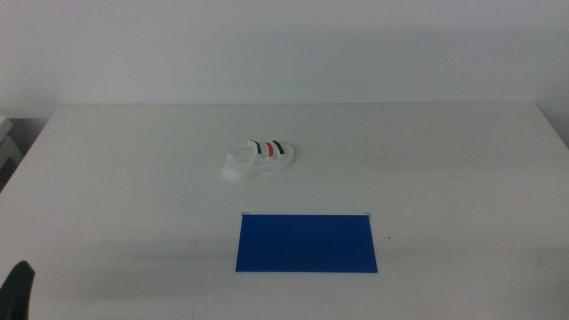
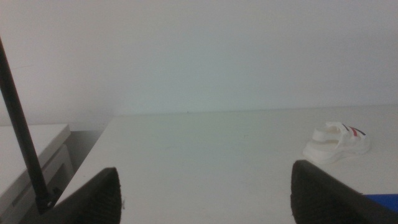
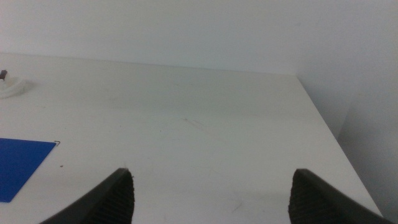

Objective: Use one arm to grab the shoe from the table and place it on the mat.

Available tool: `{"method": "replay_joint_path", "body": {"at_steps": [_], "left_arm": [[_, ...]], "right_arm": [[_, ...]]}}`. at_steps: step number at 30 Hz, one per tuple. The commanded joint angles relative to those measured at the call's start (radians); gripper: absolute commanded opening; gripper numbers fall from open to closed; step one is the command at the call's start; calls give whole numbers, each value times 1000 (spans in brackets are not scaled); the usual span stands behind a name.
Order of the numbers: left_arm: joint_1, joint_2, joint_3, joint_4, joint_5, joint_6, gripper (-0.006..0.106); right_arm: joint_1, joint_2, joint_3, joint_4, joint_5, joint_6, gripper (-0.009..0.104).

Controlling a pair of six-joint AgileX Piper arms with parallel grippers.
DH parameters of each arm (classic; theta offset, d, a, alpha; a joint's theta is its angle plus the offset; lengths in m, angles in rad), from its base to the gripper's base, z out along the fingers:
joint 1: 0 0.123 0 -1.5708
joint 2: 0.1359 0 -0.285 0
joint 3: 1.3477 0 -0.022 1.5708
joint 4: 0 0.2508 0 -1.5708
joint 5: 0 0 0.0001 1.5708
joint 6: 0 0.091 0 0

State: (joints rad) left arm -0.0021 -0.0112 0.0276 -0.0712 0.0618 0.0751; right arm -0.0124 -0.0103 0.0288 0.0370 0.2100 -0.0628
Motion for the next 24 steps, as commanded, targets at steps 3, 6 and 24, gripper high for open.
{"method": "replay_joint_path", "body": {"at_steps": [3,6,24], "left_arm": [[-6,66,-77,-15,-79,-11,94],[-25,112,-128,-14,-74,-10,94],[-146,652,-526,-14,-107,-11,94]], "right_arm": [[-2,-26,5,-9,-77,-8,64],[-2,-26,5,-9,-77,-8,64],[-2,-26,5,-9,-77,-8,64]]}}
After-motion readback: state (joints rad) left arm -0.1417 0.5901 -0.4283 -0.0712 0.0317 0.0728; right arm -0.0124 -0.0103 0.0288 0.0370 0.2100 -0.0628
